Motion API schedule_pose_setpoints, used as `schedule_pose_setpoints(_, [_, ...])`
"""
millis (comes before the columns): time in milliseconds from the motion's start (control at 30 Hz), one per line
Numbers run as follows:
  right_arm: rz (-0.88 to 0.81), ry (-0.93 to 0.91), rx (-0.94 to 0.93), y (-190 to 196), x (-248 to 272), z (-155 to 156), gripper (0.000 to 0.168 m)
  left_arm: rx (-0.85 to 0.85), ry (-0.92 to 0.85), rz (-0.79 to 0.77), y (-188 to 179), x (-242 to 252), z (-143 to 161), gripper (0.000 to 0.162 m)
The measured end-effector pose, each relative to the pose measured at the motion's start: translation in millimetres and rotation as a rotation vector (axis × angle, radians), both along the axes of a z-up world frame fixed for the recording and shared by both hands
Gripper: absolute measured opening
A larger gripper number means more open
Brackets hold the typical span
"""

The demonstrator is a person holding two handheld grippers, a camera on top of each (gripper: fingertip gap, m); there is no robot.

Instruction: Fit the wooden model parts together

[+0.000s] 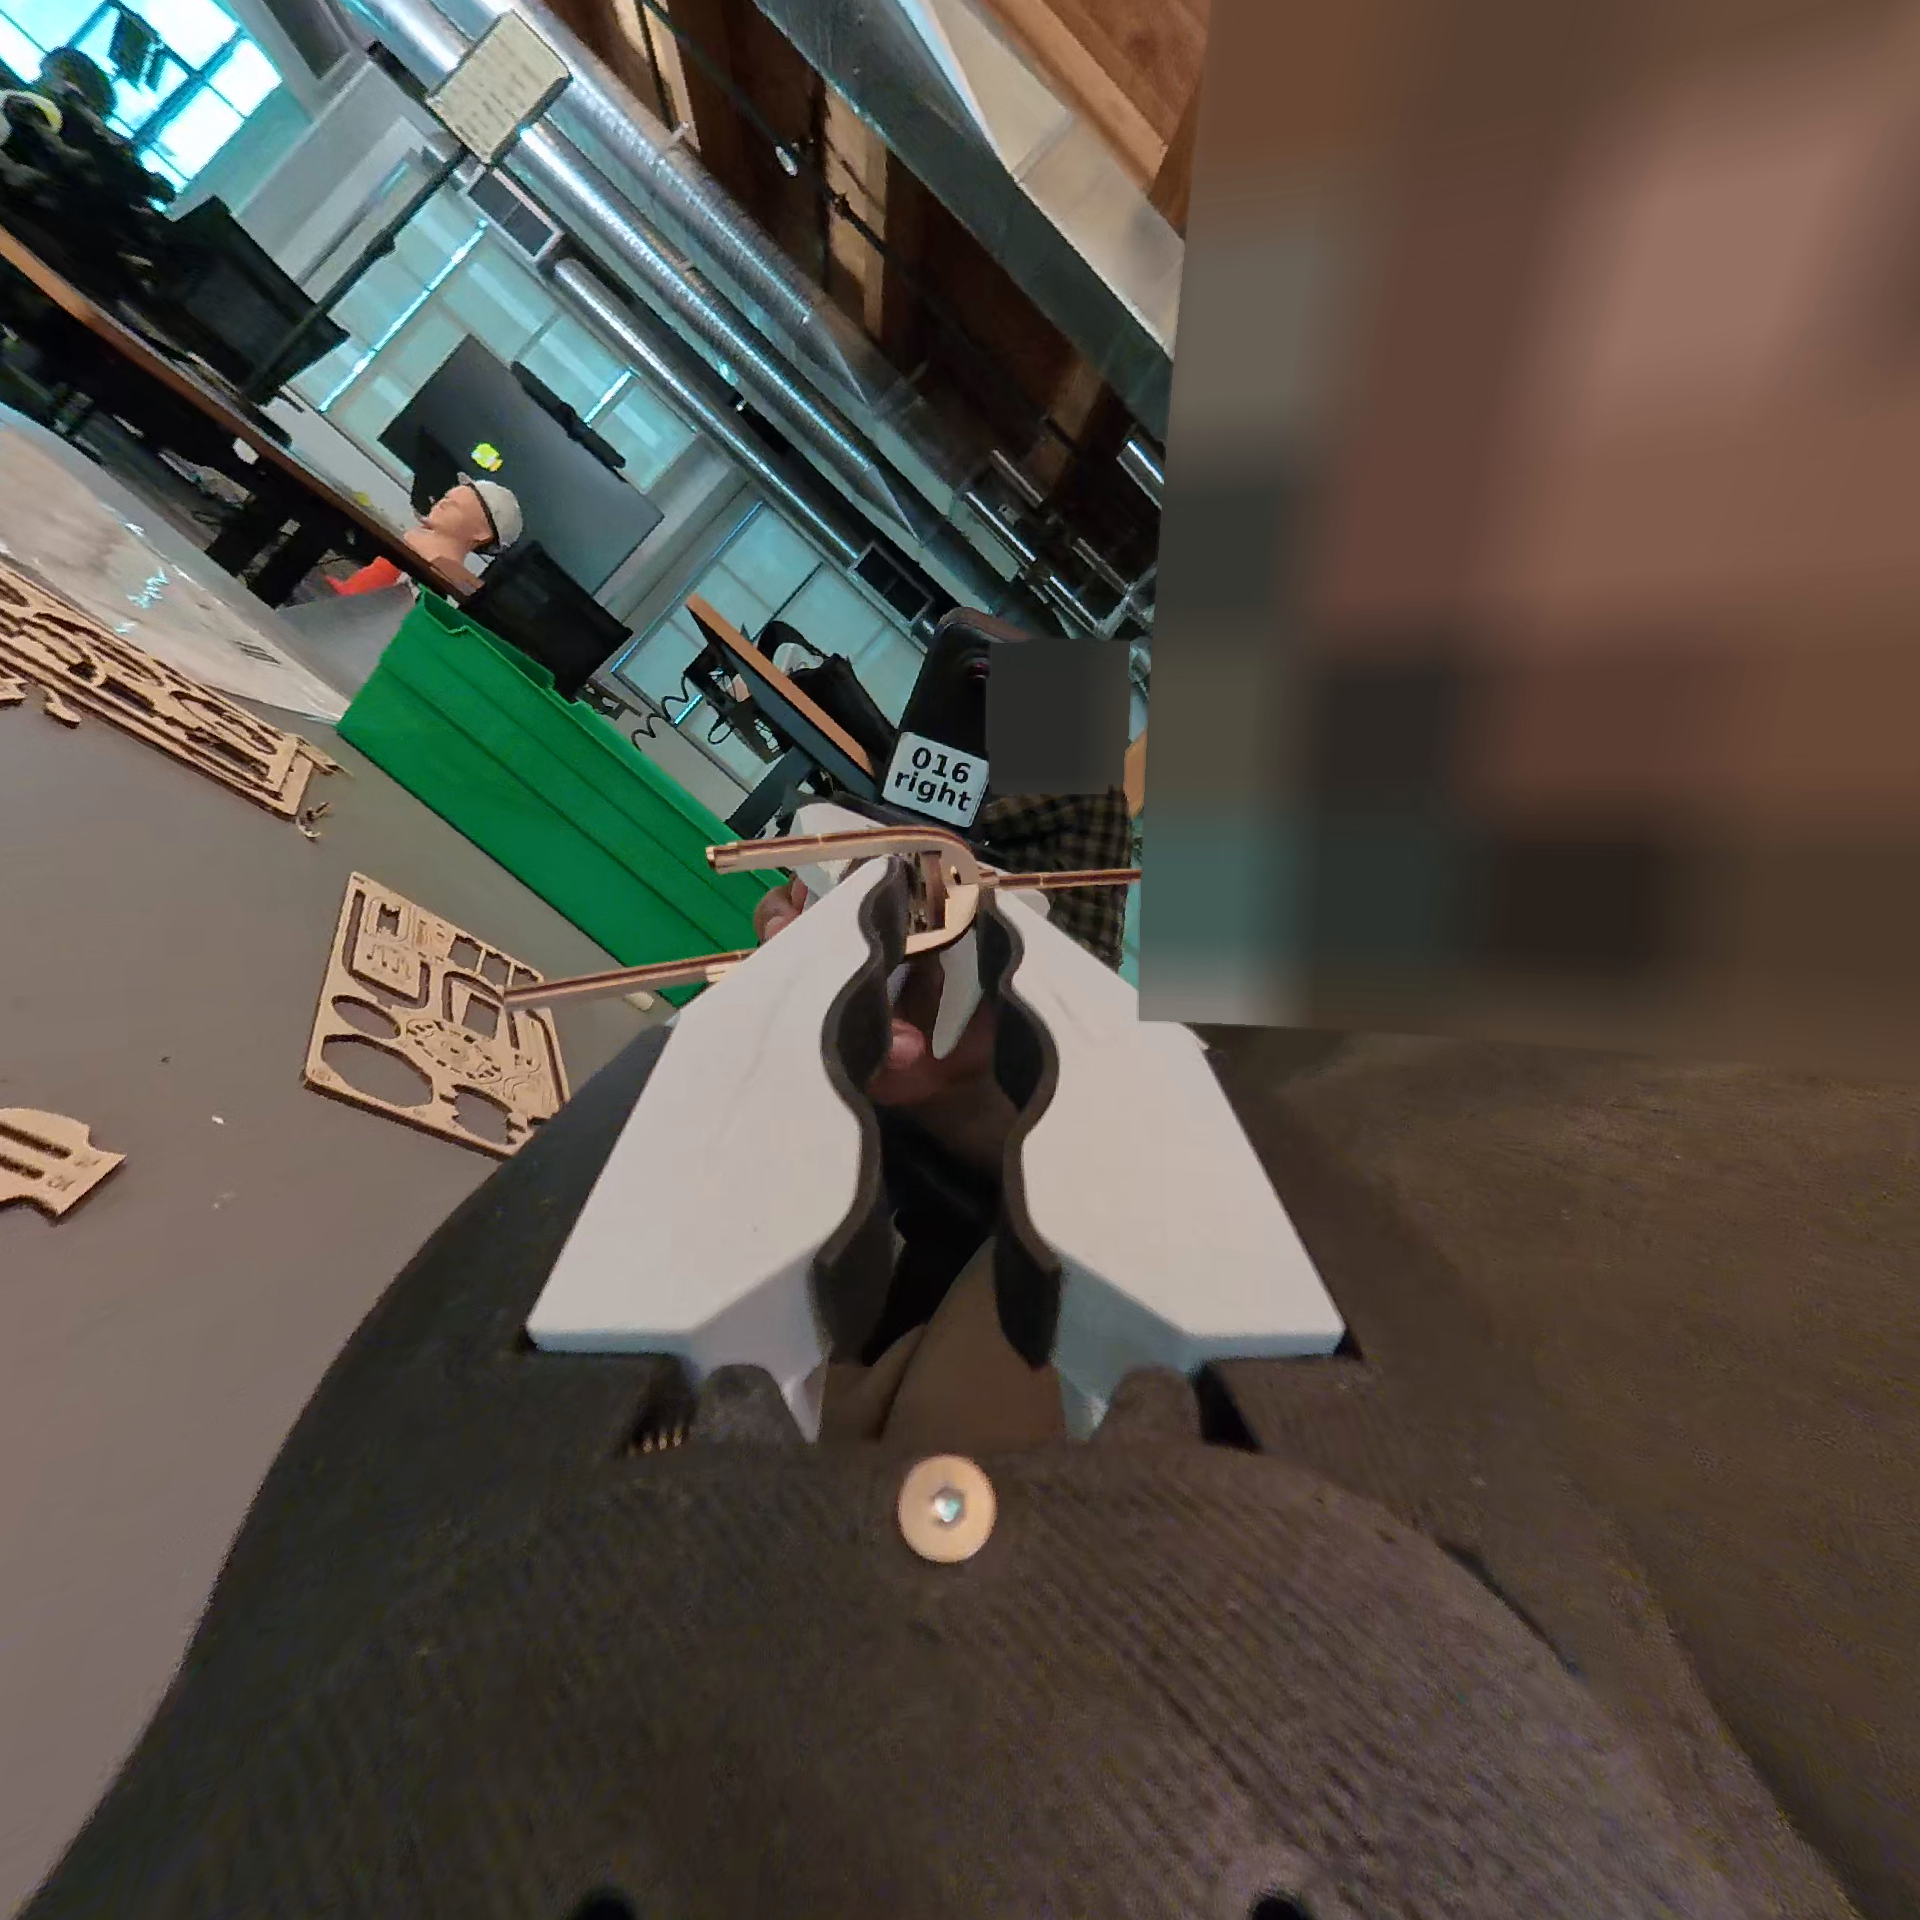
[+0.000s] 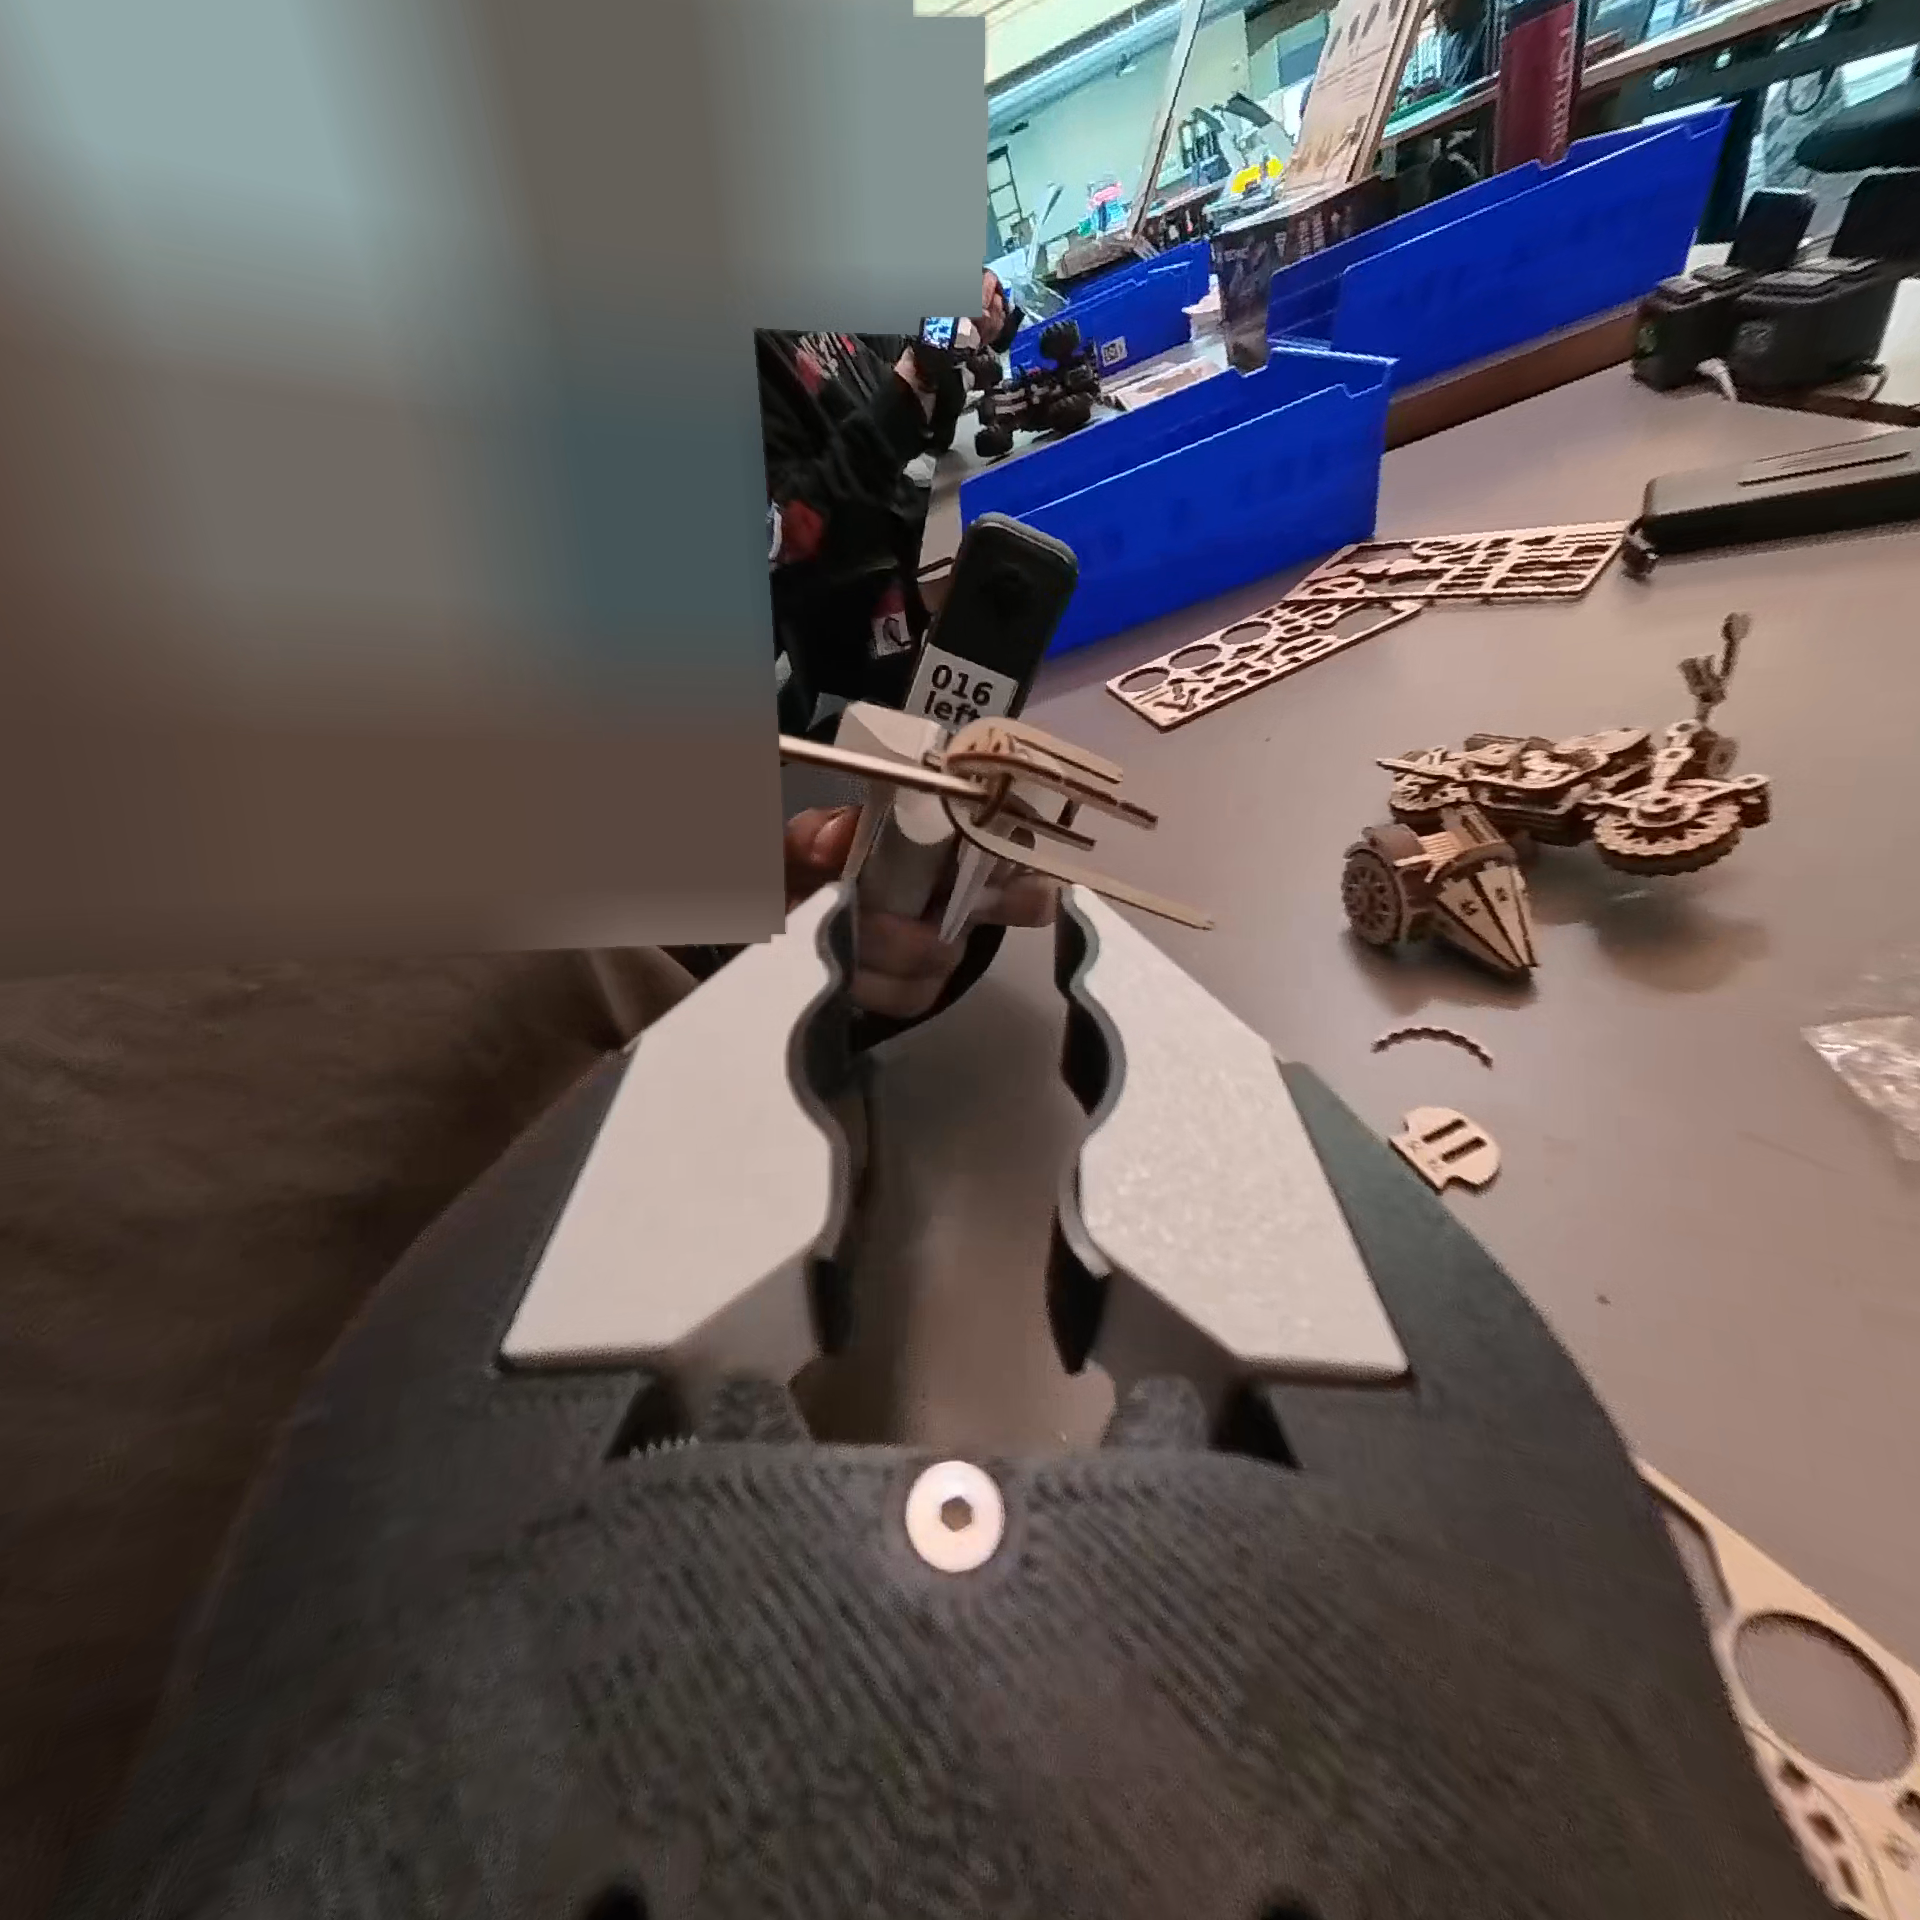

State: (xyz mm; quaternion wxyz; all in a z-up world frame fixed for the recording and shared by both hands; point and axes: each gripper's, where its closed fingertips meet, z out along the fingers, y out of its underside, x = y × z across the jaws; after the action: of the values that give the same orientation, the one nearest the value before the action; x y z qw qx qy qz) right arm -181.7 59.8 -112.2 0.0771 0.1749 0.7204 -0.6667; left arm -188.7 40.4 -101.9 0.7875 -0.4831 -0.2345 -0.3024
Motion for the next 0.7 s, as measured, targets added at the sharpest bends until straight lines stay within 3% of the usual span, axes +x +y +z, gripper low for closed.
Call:
schedule_pose_setpoints(267, [-0.017,-0.044,-0.039,2,-7,4,0.059,-0.011,0.005,-0.032,1,-8,7,0.012])
schedule_pose_setpoints(567, [0.024,-0.227,-0.273,-3,-6,35,0.099,-0.130,0.139,-0.088,6,-19,11,0.012])
schedule_pose_setpoints(700, [0.017,-0.249,-0.271,-6,-9,24,0.102,-0.149,0.172,-0.096,9,-20,7,0.012])
